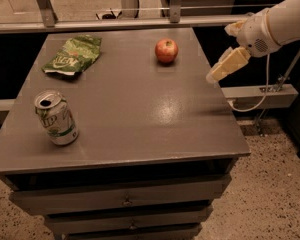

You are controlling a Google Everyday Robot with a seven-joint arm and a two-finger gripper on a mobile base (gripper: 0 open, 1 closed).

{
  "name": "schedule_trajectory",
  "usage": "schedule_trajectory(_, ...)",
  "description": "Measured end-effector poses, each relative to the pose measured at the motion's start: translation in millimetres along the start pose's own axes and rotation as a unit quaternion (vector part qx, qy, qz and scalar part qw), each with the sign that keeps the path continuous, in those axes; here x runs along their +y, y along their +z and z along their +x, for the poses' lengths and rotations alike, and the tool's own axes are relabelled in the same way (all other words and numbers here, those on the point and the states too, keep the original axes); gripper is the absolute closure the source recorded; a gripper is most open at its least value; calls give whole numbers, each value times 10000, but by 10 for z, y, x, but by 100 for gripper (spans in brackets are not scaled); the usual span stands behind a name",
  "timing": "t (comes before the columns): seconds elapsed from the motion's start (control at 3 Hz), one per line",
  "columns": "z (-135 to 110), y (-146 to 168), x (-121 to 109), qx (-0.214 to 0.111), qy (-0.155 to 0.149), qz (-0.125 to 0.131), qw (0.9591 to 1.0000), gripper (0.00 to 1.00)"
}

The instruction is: Move apple near 7up can

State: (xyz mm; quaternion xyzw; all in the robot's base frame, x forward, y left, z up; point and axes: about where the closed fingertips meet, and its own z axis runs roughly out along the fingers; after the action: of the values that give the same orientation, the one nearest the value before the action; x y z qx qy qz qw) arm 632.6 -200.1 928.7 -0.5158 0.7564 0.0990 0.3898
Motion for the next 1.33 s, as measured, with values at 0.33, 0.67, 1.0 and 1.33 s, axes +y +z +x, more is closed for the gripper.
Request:
schedule_trajectory(0.33,-52,88,-129,-248,98,27,9996,0)
schedule_trajectory(0.67,-52,89,-129,-248,98,26,9996,0)
schedule_trajectory(1.0,-129,284,-142,-626,260,17,9977,0)
schedule_trajectory(1.33,-304,749,-290,-1144,429,156,9924,0)
